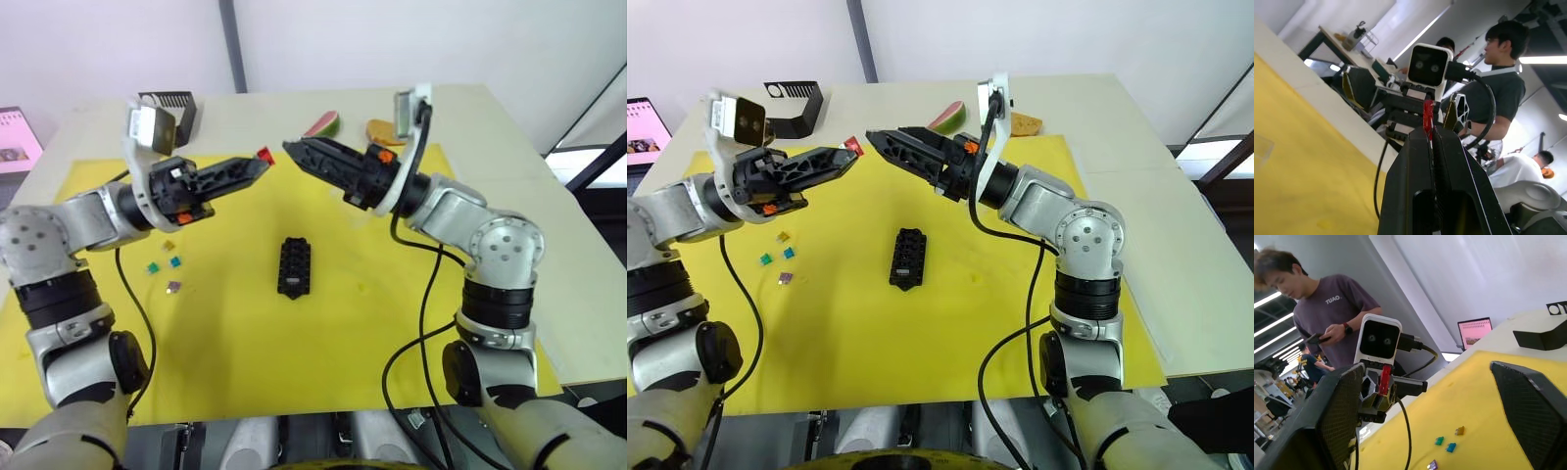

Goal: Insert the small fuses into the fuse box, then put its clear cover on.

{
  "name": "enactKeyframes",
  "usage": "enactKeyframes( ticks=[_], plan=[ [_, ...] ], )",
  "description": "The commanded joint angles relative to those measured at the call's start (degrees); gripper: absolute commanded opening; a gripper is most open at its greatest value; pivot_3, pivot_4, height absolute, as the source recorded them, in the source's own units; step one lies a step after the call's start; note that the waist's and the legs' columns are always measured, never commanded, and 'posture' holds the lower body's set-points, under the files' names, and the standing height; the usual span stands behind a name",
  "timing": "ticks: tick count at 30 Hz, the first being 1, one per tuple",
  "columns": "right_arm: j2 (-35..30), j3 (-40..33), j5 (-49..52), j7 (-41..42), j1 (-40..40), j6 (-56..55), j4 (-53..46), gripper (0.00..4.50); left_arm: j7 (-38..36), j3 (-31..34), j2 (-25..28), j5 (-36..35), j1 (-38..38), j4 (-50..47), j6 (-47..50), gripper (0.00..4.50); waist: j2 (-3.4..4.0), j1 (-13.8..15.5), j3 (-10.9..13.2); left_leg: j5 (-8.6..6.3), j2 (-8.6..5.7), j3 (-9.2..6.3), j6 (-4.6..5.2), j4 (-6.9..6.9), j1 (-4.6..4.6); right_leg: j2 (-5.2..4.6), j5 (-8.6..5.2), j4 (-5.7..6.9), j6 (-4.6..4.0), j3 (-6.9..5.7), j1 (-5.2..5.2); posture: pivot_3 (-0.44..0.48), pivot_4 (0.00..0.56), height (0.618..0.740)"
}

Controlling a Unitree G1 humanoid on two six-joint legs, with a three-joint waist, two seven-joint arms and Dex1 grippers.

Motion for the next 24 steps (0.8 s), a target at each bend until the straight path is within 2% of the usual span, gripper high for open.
enactKeyframes(
  ticks=[1,5,12,15,17,24],
  plan=[
    [0.57,-0.36,2.06,-1.45,-0.41,-0.53,-2.60,3.21,-0.15,-1.33,-0.12,-1.29,-0.48,-2.20,-2.62,0.00,0.00,0.10,0.00,0.00,0.00,0.00,0.00,0.00,0.00,0.00,0.00,0.00,0.00,0.00,0.00,0.000,0.150,0.740],
    [0.30,-0.49,4.39,-2.27,-0.19,0.22,-3.16,3.21,0.80,-2.59,-1.53,-3.91,-0.66,-1.26,-3.77,0.00,0.00,0.07,0.00,0.00,0.00,0.00,0.00,0.00,0.00,0.00,0.00,0.00,0.00,0.00,0.00,0.000,0.150,0.740],
    [-1.64,-1.81,10.21,-5.04,0.16,1.69,-3.62,3.21,0.37,-5.08,-1.47,-4.32,-2.02,0.29,-5.36,0.00,0.00,0.05,0.00,0.00,0.00,0.00,0.00,0.00,0.00,0.00,0.00,0.00,0.00,0.00,0.00,0.000,0.150,0.740],
    [-2.44,-2.01,12.47,-6.65,-0.16,1.81,-3.57,2.40,-0.60,-5.93,-1.22,-3.95,-2.14,0.38,-5.60,0.00,0.00,0.01,0.00,0.00,0.00,0.00,0.01,0.00,0.00,0.01,0.00,0.00,0.00,0.00,0.00,0.000,0.150,0.740],
    [-3.03,-1.85,13.78,-7.56,-0.26,1.80,-3.58,1.49,-0.80,-6.31,-1.27,-3.86,-2.05,0.36,-5.93,0.00,0.00,0.02,0.00,0.00,0.00,0.00,0.01,0.00,0.00,0.01,0.00,0.00,0.00,0.00,0.00,0.000,0.150,0.740],
    [-5.79,-0.95,16.50,-7.13,1.31,1.80,-4.39,1.49,-1.65,-7.12,-1.14,-3.73,-1.02,-0.84,-7.24,0.00,0.00,0.09,0.00,0.00,0.00,0.00,0.02,0.00,-0.01,0.01,0.00,-0.02,0.00,0.00,0.01,0.000,0.150,0.740]
  ],
)
